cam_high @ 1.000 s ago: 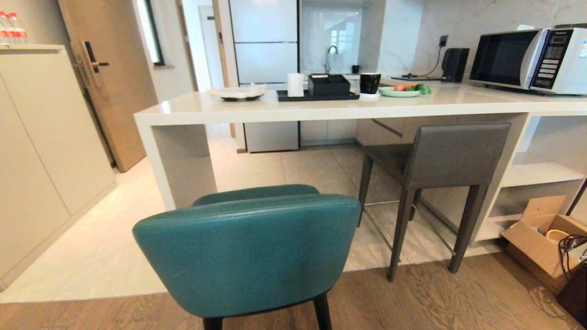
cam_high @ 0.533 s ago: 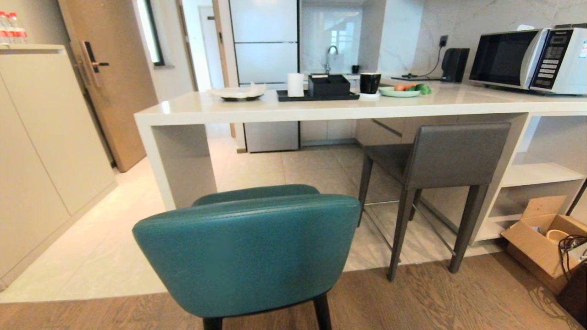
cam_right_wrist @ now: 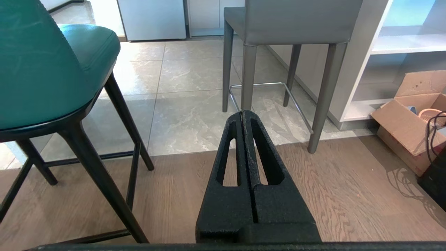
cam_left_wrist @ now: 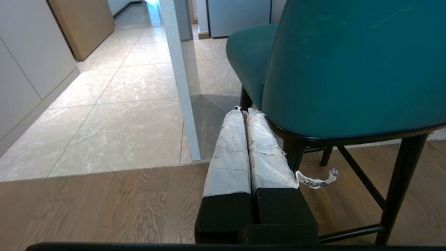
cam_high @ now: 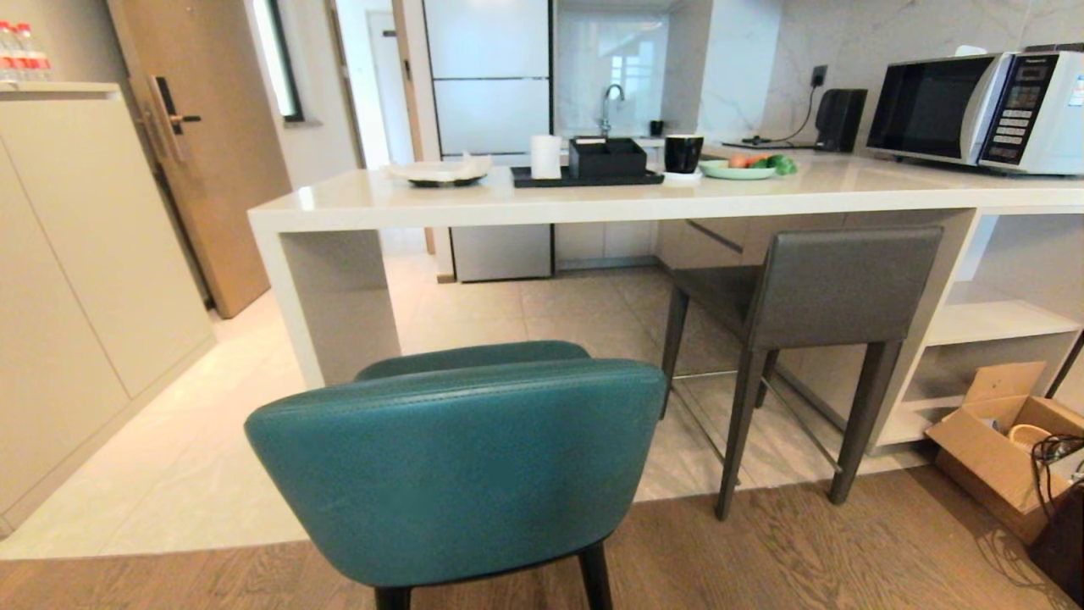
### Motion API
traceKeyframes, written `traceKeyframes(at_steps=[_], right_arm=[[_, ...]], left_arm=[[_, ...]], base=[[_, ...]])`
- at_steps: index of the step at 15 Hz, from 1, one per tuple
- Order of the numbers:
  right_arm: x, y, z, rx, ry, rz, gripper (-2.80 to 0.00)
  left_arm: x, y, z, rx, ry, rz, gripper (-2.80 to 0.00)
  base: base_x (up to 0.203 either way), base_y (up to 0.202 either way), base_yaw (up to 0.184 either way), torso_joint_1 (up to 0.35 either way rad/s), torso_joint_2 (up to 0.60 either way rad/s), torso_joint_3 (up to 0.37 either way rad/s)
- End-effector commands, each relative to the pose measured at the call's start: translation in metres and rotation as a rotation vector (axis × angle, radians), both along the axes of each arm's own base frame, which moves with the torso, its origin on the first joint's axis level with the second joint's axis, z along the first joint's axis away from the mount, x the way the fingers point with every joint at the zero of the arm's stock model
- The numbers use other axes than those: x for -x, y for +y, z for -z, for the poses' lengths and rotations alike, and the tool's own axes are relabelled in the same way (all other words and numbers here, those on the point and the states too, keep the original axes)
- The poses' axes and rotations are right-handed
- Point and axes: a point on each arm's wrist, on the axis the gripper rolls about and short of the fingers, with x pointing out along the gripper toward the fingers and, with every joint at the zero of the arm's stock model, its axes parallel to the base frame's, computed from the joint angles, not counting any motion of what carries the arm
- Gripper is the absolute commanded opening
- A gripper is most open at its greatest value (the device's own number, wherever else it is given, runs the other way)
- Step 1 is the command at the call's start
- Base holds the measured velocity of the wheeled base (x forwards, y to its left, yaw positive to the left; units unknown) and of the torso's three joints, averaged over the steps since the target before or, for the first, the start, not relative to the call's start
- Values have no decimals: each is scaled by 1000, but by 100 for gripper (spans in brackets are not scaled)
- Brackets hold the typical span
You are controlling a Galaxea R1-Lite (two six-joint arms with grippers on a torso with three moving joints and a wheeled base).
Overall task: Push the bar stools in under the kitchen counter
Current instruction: Pull the gray chair out from under the dining table
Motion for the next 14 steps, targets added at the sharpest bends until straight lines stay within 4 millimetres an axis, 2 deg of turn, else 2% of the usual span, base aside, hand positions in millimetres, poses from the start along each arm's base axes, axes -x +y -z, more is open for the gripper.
traceKeyframes(at_steps=[1,11,14], right_arm=[[0,0,0,1,0,-4,-280],[0,0,0,3,0,-1,-280],[0,0,0,3,0,0,-280]], left_arm=[[0,0,0,2,4,0,-280],[0,0,-1,23,-3,-8,-280],[0,0,-1,23,-5,-8,-280]], base=[[0,0,0,0,0,0],[0,0,0,0,0,0],[1,-122,2,2,2,2]])
